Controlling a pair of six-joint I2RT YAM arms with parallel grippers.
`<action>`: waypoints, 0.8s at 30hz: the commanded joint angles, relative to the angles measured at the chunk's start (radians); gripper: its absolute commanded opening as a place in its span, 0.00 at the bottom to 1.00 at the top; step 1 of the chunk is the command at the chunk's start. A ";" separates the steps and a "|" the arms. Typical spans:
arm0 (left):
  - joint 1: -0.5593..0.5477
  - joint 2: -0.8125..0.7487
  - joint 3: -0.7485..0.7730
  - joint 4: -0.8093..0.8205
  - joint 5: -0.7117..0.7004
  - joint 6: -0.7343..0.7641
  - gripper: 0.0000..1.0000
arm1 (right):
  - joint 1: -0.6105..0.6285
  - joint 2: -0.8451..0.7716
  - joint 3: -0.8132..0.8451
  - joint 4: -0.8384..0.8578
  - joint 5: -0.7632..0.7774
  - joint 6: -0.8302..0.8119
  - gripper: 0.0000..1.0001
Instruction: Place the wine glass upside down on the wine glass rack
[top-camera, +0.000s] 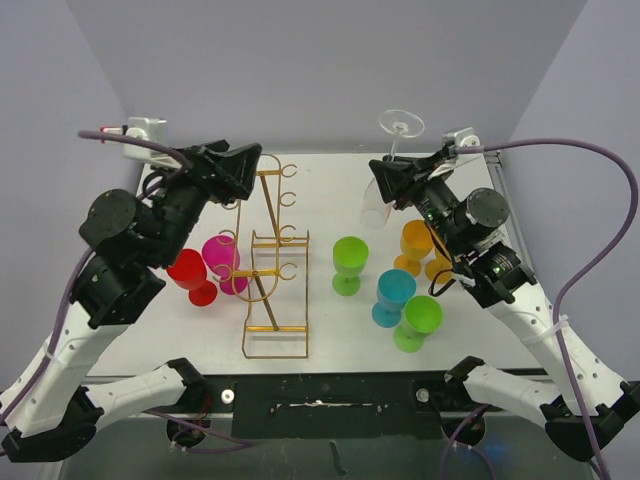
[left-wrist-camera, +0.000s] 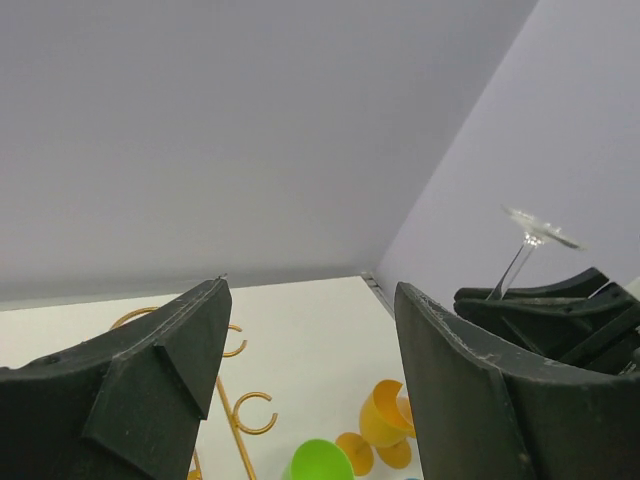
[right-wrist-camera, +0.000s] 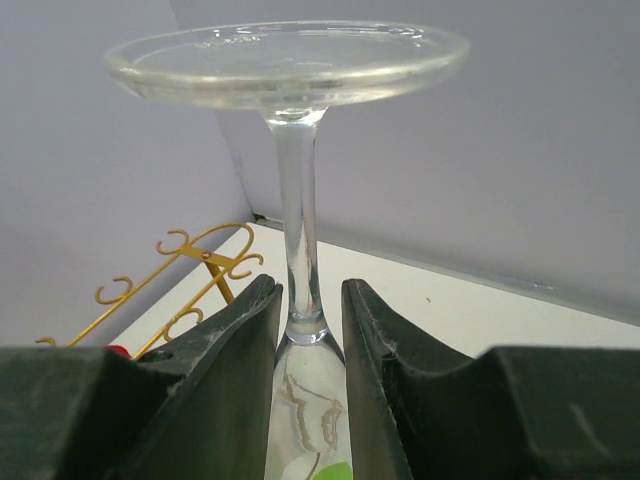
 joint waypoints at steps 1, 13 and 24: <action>0.005 -0.079 -0.021 -0.067 -0.120 0.038 0.64 | -0.008 -0.006 -0.029 0.056 0.028 -0.058 0.00; 0.004 -0.166 -0.109 -0.179 -0.197 -0.011 0.64 | -0.008 0.227 -0.002 0.207 -0.189 -0.101 0.00; 0.003 -0.180 -0.111 -0.224 -0.200 -0.043 0.64 | -0.002 0.437 0.062 0.340 -0.294 -0.121 0.00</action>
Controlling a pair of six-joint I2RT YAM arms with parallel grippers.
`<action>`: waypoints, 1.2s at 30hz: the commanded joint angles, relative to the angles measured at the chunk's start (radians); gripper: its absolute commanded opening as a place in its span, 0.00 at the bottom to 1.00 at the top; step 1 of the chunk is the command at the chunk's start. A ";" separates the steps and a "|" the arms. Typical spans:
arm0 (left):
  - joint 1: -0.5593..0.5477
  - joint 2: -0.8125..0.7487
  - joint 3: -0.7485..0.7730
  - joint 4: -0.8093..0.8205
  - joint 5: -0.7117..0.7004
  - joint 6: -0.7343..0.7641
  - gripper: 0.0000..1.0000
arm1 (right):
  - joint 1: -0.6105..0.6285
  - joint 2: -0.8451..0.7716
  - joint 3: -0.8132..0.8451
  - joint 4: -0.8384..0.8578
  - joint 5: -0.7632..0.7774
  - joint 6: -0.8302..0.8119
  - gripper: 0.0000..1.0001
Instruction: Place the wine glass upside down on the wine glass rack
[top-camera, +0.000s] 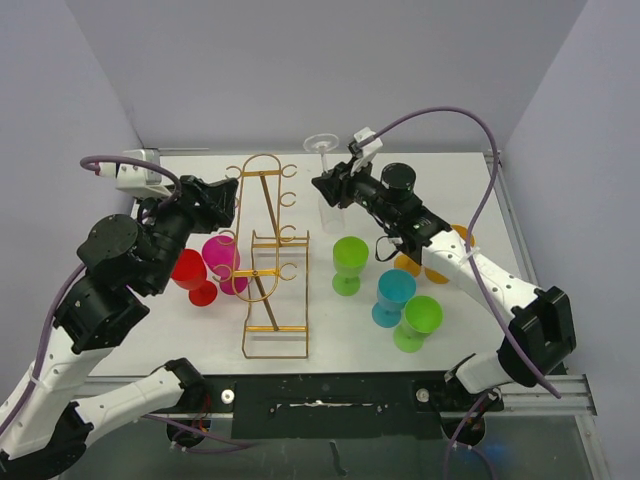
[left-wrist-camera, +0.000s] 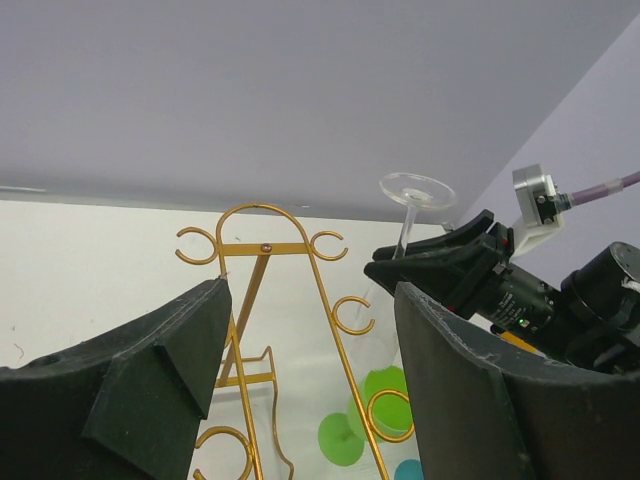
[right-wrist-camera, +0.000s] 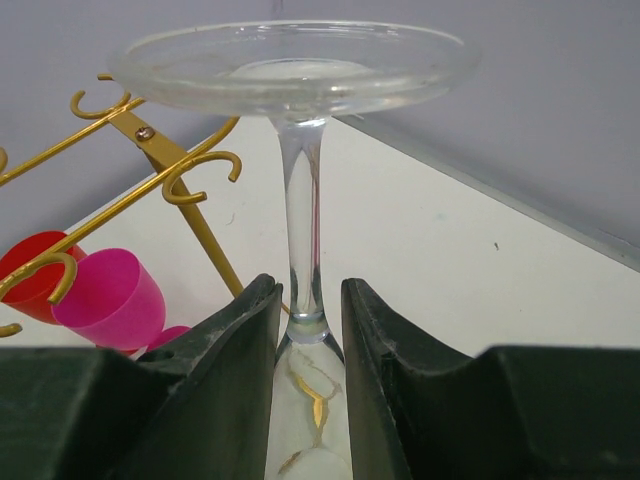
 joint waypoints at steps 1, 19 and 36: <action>0.003 -0.018 0.009 -0.002 -0.014 -0.018 0.64 | 0.005 0.027 0.081 0.174 -0.068 -0.032 0.00; 0.003 -0.016 0.012 -0.071 -0.042 -0.045 0.64 | 0.042 0.169 0.083 0.276 -0.195 -0.093 0.00; 0.003 0.030 0.050 -0.081 -0.022 -0.030 0.64 | 0.042 0.232 0.075 0.333 -0.263 -0.120 0.00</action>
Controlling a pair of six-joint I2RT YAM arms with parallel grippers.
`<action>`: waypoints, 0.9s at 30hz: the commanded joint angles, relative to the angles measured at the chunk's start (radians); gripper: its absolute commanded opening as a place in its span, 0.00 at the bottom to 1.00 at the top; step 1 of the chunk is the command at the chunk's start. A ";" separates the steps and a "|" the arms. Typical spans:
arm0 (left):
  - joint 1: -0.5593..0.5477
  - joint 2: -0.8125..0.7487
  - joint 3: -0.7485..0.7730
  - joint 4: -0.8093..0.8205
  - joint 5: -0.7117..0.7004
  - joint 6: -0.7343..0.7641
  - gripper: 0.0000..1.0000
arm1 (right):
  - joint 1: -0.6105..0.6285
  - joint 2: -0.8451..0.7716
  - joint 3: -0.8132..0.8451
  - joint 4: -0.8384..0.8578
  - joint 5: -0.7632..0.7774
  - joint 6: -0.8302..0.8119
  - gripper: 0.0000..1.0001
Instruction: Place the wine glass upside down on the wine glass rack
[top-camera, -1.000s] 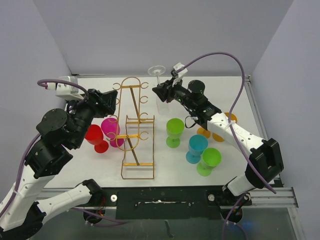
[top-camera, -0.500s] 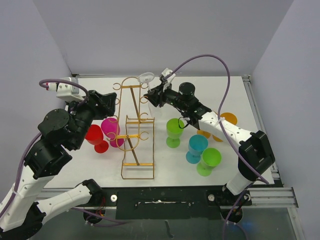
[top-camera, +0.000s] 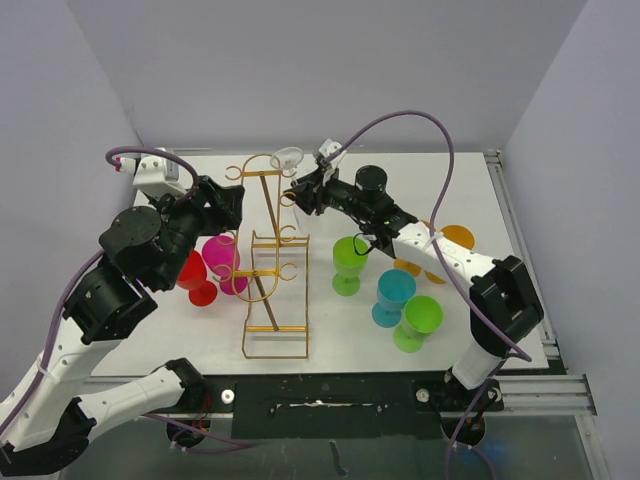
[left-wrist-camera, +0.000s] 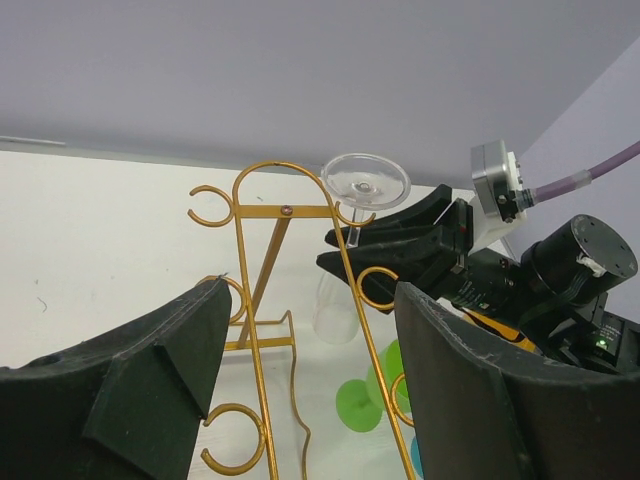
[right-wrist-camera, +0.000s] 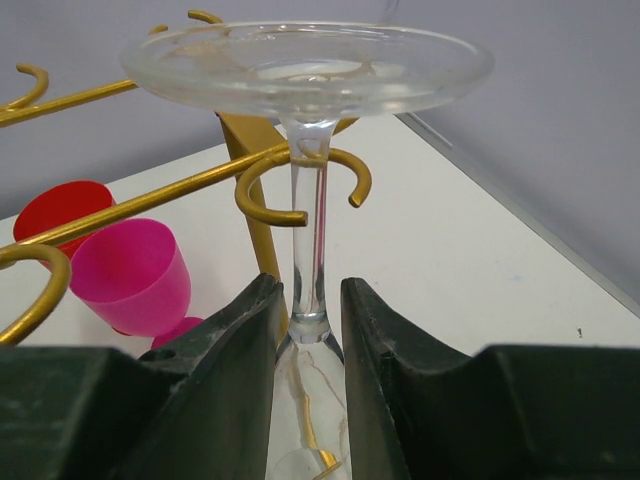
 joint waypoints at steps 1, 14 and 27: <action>0.003 -0.002 0.041 0.018 0.006 0.011 0.64 | 0.003 0.016 0.030 0.113 -0.035 -0.023 0.00; 0.004 -0.003 0.062 0.012 -0.002 0.014 0.64 | 0.002 0.103 0.090 0.151 0.118 -0.039 0.00; 0.004 -0.002 0.067 0.000 0.000 0.016 0.64 | -0.013 0.188 0.199 0.102 0.292 -0.087 0.00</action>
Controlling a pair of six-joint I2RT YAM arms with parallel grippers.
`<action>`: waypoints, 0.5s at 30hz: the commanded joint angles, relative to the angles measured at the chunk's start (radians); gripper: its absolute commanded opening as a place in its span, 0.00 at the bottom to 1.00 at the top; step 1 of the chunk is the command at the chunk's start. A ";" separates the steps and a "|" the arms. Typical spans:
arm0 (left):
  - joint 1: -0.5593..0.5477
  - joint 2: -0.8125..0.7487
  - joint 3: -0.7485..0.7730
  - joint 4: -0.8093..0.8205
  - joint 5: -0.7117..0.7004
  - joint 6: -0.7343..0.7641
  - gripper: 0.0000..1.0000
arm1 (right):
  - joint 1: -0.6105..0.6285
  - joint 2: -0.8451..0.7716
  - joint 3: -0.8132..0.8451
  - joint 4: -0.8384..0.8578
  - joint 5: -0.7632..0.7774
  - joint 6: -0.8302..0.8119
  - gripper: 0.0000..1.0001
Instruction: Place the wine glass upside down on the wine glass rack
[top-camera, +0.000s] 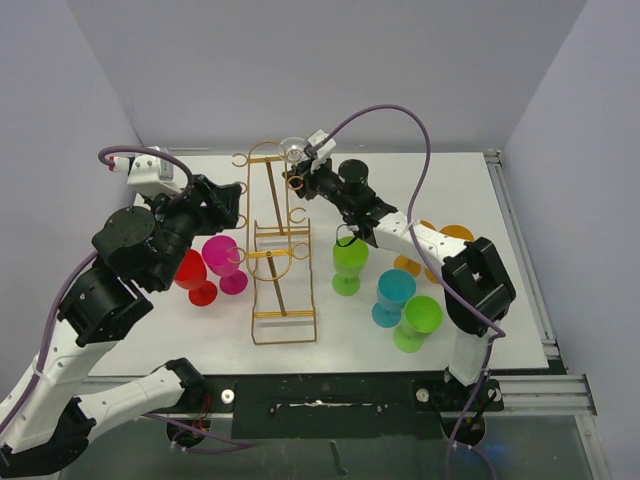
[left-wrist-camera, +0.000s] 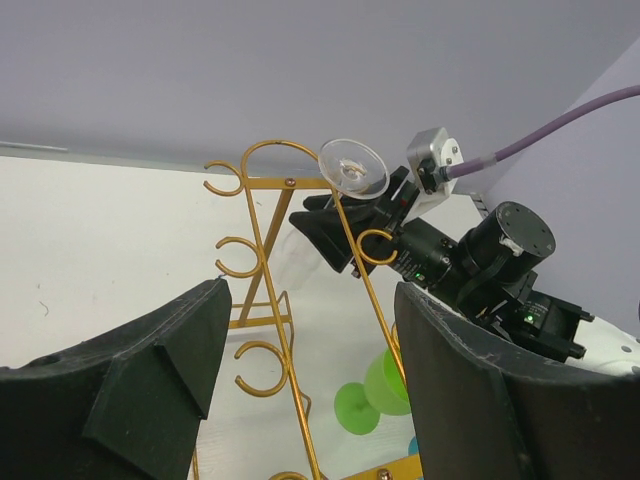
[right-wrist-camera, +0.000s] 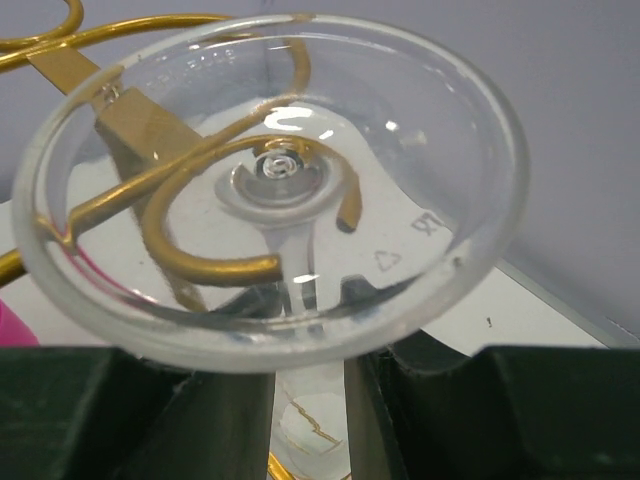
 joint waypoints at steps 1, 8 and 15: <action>0.003 -0.005 0.043 0.014 0.001 0.013 0.64 | -0.014 0.008 0.074 0.050 0.084 -0.023 0.00; 0.003 -0.015 0.037 0.014 0.011 0.007 0.64 | -0.013 -0.037 0.036 0.059 0.038 0.011 0.07; 0.003 -0.017 0.029 0.016 0.017 0.010 0.64 | -0.013 -0.093 -0.008 0.072 -0.038 0.050 0.33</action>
